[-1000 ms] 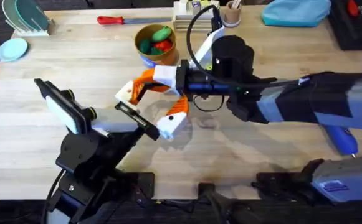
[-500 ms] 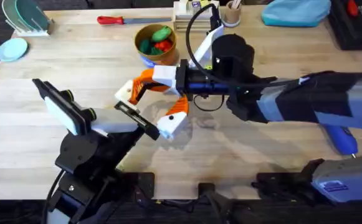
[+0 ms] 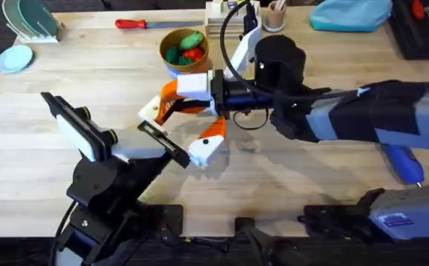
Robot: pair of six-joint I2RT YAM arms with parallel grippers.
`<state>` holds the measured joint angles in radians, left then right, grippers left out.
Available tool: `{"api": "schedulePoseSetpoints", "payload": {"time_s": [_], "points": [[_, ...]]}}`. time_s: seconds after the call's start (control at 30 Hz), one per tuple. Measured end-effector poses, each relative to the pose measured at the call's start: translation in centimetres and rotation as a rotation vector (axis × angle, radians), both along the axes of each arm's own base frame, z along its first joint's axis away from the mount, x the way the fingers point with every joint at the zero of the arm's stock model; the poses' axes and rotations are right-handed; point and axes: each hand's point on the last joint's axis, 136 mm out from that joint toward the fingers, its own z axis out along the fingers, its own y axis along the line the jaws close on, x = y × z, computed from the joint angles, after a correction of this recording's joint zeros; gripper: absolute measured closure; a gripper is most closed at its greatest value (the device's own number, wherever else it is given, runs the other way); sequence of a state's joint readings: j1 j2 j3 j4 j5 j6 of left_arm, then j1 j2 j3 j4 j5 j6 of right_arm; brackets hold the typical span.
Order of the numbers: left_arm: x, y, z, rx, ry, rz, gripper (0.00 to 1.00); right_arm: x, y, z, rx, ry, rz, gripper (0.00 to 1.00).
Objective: Pick up the gripper from the table and insert it into the empty holder that is missing its gripper. Then pick up a screw, insert it into the mounting hole, and use the screwdriver to tighten it. Finally, clean up the table by picking up the vegetable and placing it into the bucket.
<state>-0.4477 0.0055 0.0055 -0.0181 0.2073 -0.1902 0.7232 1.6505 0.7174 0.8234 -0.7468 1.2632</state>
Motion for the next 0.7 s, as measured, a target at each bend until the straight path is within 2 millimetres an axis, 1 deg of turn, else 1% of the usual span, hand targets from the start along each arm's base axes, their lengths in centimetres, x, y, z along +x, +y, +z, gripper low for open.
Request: {"api": "schedulePoseSetpoints", "payload": {"time_s": [0.1, 0.23, 0.27, 0.33, 0.37, 0.47, 0.5, 0.6, 0.7], "points": [[0.0, 0.0, 0.0, 0.0, -0.001, 0.0, 0.007, 0.0, -0.2, 0.0, 0.002, 0.0, 0.013, 0.381], [0.0, 0.0, 0.2, -0.005, -0.009, 0.002, 0.008, -0.1, -0.4, -0.1, -0.001, -0.003, 0.024, 0.256], [0.0, 0.0, 0.2, -0.003, -0.005, 0.002, 0.008, -0.1, -0.4, -0.1, 0.0, -0.007, 0.028, 0.205], [0.0, 0.0, 0.0, 0.0, -0.002, 0.002, 0.008, -0.1, -0.5, 0.0, 0.003, -0.021, 0.035, 0.135], [0.0, 0.0, 0.0, 0.001, 0.001, 0.002, 0.008, -0.1, -0.5, 0.1, 0.004, -0.028, 0.039, 0.116], [0.0, 0.0, 0.0, -0.001, 0.003, -0.002, 0.009, 0.2, -0.9, 0.1, 0.004, -0.058, 0.043, 0.099], [0.2, 0.2, 0.4, -0.012, -0.013, 0.014, 0.009, 0.6, -1.3, -0.1, -0.001, -0.06, 0.038, 0.098], [0.3, 0.4, 0.7, -0.019, -0.021, 0.025, 0.008, 2.6, -3.1, -0.2, -0.006, -0.089, -0.002, 0.094], [-0.1, 0.0, 0.7, -0.02, -0.021, -0.01, 0.008, 4.1, -5.0, -0.6, -0.017, -0.112, -0.022, 0.093]]}}
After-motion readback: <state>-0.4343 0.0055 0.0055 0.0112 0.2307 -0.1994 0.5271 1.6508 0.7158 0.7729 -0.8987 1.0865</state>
